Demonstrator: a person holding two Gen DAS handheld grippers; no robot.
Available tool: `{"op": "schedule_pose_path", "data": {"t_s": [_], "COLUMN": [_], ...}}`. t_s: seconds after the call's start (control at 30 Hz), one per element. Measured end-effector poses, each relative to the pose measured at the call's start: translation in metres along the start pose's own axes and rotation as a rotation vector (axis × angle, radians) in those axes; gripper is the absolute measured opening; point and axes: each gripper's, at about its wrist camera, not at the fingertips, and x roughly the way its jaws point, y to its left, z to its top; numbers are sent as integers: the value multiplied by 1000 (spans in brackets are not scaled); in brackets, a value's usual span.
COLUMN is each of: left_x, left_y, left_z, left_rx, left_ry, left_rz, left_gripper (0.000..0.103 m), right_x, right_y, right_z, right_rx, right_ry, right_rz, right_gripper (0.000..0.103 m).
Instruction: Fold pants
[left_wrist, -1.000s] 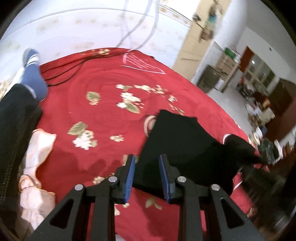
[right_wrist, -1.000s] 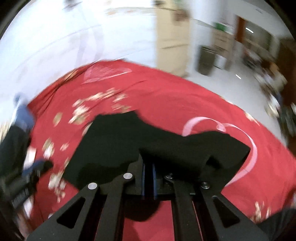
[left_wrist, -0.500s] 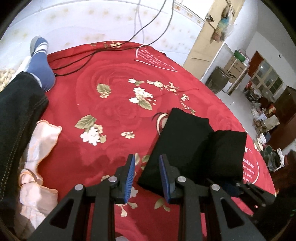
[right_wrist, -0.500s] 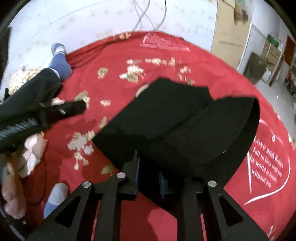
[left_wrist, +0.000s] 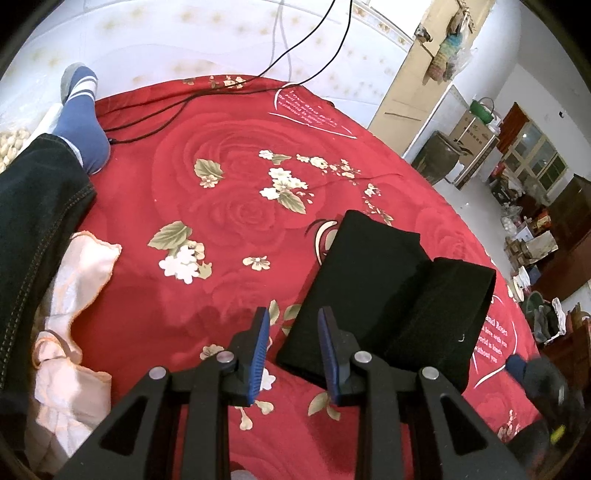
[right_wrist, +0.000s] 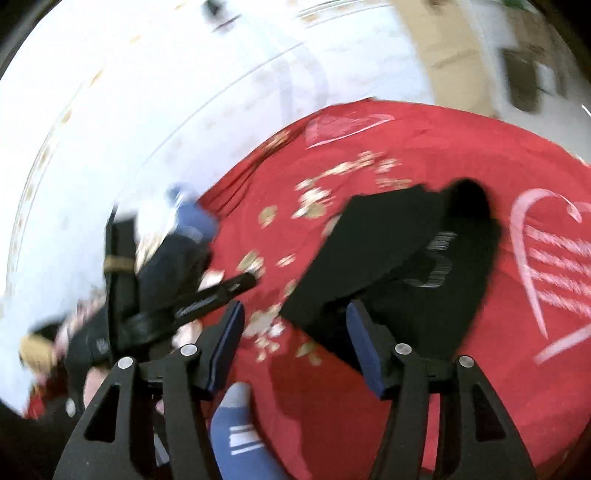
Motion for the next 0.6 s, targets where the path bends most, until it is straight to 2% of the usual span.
{"op": "schedule_pose_path", "data": {"t_s": [0.1, 0.17, 0.23, 0.3, 0.4, 0.53, 0.6], "left_x": [0, 0, 0, 0, 0, 0, 0], "left_y": [-3, -8, -13, -17, -19, -19, -19], "left_z": [-1, -2, -3, -5, -5, -4, -4], "left_rx": [13, 28, 50, 73, 79, 73, 73], "left_ry": [-2, 1, 2, 1, 1, -1, -3], "left_rz": [-8, -20, -29, -30, -32, -38, -43], "left_gripper": [29, 29, 29, 29, 29, 29, 29], "right_x": [-11, -3, 14, 29, 55, 81, 85], "right_y": [-51, -76, -92, -90, -75, -39, -13], "right_z": [4, 6, 9, 15, 31, 62, 80], "right_rx": [243, 349, 419, 405, 376, 299, 244], "right_ry": [-71, -51, -17, 5, 42, 70, 58], "right_rz": [-71, -105, -85, -84, -31, 110, 231], "right_gripper": [58, 58, 58, 58, 55, 55, 55]}}
